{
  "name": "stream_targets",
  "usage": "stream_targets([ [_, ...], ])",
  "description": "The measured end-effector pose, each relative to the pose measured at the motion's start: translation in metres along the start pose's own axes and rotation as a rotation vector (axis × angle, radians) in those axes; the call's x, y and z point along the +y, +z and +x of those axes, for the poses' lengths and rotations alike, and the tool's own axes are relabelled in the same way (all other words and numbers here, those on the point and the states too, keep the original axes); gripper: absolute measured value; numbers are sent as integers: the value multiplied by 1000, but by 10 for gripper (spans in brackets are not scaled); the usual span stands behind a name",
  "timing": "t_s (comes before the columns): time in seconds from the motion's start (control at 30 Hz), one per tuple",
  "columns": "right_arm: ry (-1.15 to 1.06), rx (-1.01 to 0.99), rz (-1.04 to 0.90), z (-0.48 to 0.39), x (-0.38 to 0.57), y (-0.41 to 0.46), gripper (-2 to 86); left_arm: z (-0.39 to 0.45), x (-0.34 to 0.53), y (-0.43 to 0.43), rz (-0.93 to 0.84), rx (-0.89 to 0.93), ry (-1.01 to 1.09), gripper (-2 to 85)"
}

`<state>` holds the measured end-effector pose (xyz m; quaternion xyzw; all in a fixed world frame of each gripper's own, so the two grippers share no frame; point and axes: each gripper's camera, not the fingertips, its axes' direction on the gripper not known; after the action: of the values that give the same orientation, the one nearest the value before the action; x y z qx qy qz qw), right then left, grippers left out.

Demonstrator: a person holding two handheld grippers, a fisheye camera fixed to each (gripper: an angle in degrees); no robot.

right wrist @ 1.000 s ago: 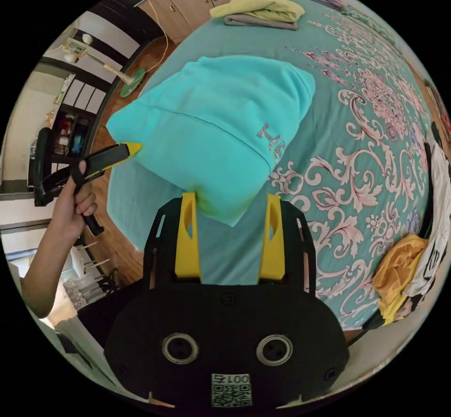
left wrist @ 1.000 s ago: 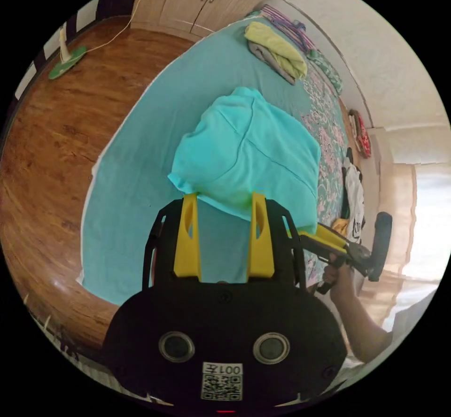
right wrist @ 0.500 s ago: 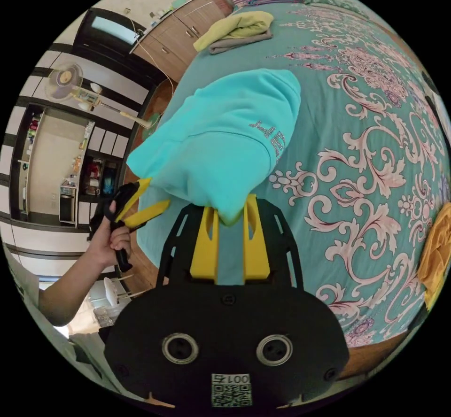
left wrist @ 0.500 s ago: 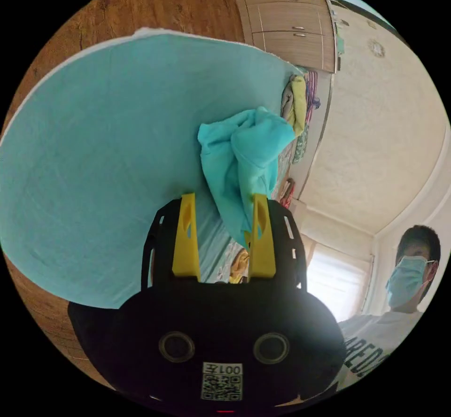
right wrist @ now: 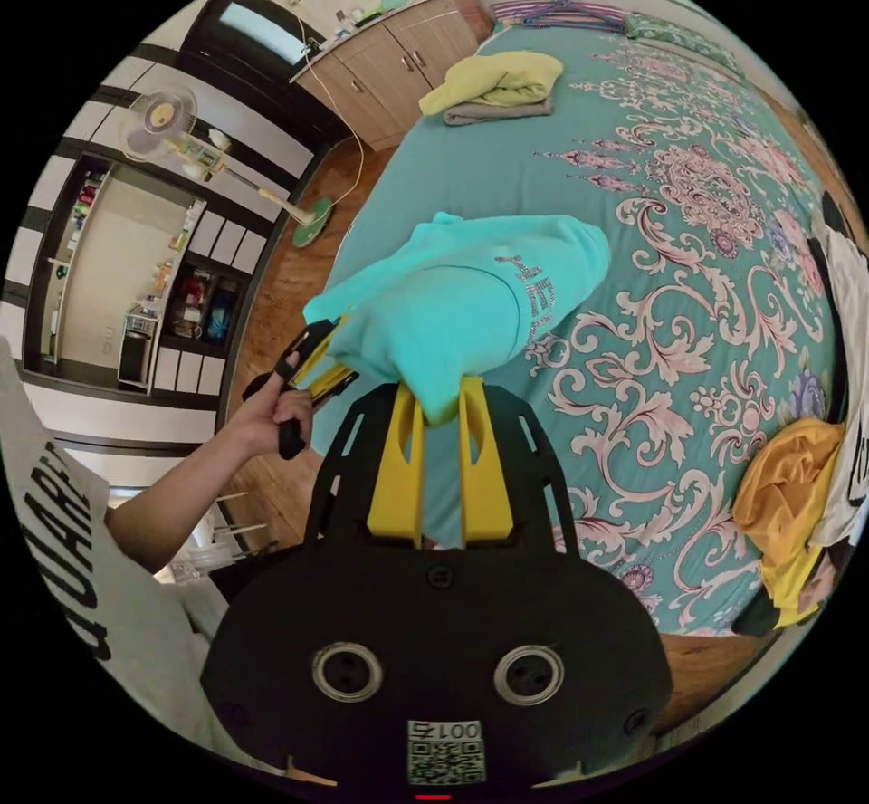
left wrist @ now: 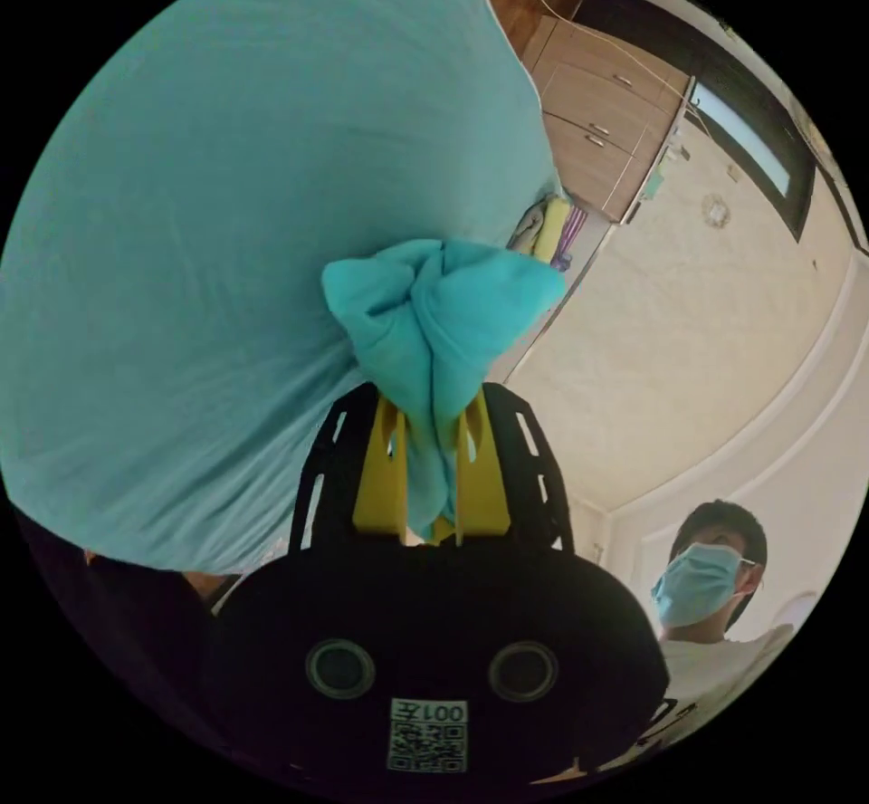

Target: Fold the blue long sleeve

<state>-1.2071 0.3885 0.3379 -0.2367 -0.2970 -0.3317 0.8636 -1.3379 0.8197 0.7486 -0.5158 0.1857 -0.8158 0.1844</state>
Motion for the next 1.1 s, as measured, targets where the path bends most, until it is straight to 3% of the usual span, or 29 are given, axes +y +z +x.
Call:
stream_targets([
  [0.2, 11, -164, 19, -5, 17, -65, 56, 91, 52, -12, -186, -101, 147, 32],
  [0.3, -34, -190, 126, -10, -11, -93, 41, 153, 54, 17, -250, -86, 314, 30],
  [0.47, -178, -197, 430, -3, -135, -139, 19, 288, 33, 111, -300, 87, 642, 29],
  [0.63, -244, -130, 612, -2, -265, -163, 12, 387, 31, 179, -233, 79, 929, 30],
  [0.8, -236, -56, 575, 15, -337, -111, 13, 358, 11, 226, -171, 4, 910, 31],
  [0.97, -161, 70, 192, 61, -346, 46, 17, 215, -15, 264, -175, -305, 670, 32],
  [1.07, -217, -63, 294, 62, -311, 50, 18, 175, 1, 259, -196, -80, 646, 33],
  [1.1, -214, -87, 294, 63, -306, 48, 16, 173, 7, 260, -212, -94, 669, 33],
])
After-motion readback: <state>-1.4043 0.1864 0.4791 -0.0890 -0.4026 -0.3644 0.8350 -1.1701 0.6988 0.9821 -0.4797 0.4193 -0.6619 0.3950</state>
